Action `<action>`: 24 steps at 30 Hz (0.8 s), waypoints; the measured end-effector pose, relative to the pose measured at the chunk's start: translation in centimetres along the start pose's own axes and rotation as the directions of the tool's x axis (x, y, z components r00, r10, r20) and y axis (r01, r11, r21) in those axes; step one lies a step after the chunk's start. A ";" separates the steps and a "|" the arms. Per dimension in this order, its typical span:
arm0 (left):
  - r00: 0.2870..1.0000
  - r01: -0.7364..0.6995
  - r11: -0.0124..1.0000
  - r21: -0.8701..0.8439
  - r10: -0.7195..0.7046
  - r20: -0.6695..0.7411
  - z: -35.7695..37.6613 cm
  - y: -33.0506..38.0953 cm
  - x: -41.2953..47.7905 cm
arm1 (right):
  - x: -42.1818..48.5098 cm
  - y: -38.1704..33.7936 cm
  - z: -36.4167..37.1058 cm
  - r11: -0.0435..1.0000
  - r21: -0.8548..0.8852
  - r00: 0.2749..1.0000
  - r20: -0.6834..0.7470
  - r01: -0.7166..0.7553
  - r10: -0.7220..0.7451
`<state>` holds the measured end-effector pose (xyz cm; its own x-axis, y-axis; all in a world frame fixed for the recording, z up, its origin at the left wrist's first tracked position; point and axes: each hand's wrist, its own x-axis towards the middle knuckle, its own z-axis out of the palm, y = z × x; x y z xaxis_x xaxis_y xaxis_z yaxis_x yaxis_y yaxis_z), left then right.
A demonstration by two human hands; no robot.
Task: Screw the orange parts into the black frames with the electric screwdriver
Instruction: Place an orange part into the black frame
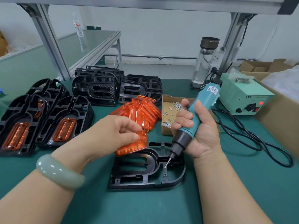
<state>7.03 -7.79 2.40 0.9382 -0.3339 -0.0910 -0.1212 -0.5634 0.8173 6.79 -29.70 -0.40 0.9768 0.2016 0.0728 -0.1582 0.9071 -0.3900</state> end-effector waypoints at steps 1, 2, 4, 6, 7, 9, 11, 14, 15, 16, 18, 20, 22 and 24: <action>1.000 -0.023 0.997 0.071 0.023 0.001 0.3 0.1 -0.2 | 0.0 0.0 0.0 1.000 -0.004 1.000 -0.009 -0.001 0.001; 0.999 -0.041 0.992 0.122 0.040 0.009 0.7 0.1 -0.5 | 0.0 0.0 0.1 1.000 -0.017 1.000 -0.023 0.000 0.000; 0.998 -0.061 0.981 0.184 0.055 0.036 1.5 0.0 -1.0 | -0.1 0.0 0.1 0.999 -0.051 0.998 -0.057 0.011 -0.014; 0.997 -0.074 0.973 0.220 0.065 0.046 2.1 -0.6 -1.2 | -0.1 0.1 0.2 0.998 -0.066 0.997 -0.068 0.018 -0.023; 0.997 -0.076 0.970 0.229 0.069 0.039 2.4 -0.9 -1.2 | -0.1 0.1 0.2 0.998 -0.067 0.997 -0.068 0.021 -0.025; 0.997 -0.080 0.960 0.267 0.079 0.015 2.8 -1.4 -1.2 | -0.1 0.2 0.2 0.997 -0.070 0.997 -0.073 0.022 -0.027; 0.996 -0.078 0.946 0.314 0.091 -0.026 3.3 -1.7 -1.2 | -0.1 0.4 0.2 0.997 -0.074 0.997 -0.076 0.017 -0.022; 0.987 -0.081 0.943 0.321 0.120 -0.103 3.7 -2.2 -1.3 | 0.0 0.6 0.0 0.999 -0.044 0.999 -0.045 0.009 -0.011; 0.983 -0.087 0.947 0.310 0.131 -0.125 3.9 -2.4 -1.4 | 0.0 0.6 0.0 0.999 -0.033 1.000 -0.023 0.008 -0.009; 0.980 -0.083 0.948 0.307 0.133 -0.145 4.0 -2.5 -1.5 | 0.0 0.6 0.0 1.000 -0.029 1.000 -0.007 0.006 -0.006; 0.971 -0.072 0.941 0.332 0.142 -0.192 4.3 -2.7 -1.6 | 0.0 0.5 0.0 1.000 -0.027 1.000 0.007 0.005 -0.005; 0.952 -0.086 0.923 0.375 0.187 -0.242 4.6 -2.9 -1.9 | 0.0 0.5 0.1 1.000 -0.028 1.000 -0.007 0.007 -0.007; 0.927 -0.118 0.903 0.414 0.249 -0.280 4.8 -3.0 -2.2 | -0.1 0.5 0.2 0.999 -0.050 0.999 -0.043 0.015 -0.017; 0.912 -0.130 0.890 0.438 0.280 -0.300 4.7 -3.1 -2.6 | -0.1 0.5 0.2 0.997 -0.075 0.998 -0.062 0.021 -0.025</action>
<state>3.40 -8.71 -2.51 0.9188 -0.2356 0.3168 -0.3712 -0.7887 0.4900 6.55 -29.24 -0.38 0.9876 0.1551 0.0253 -0.1266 0.8808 -0.4563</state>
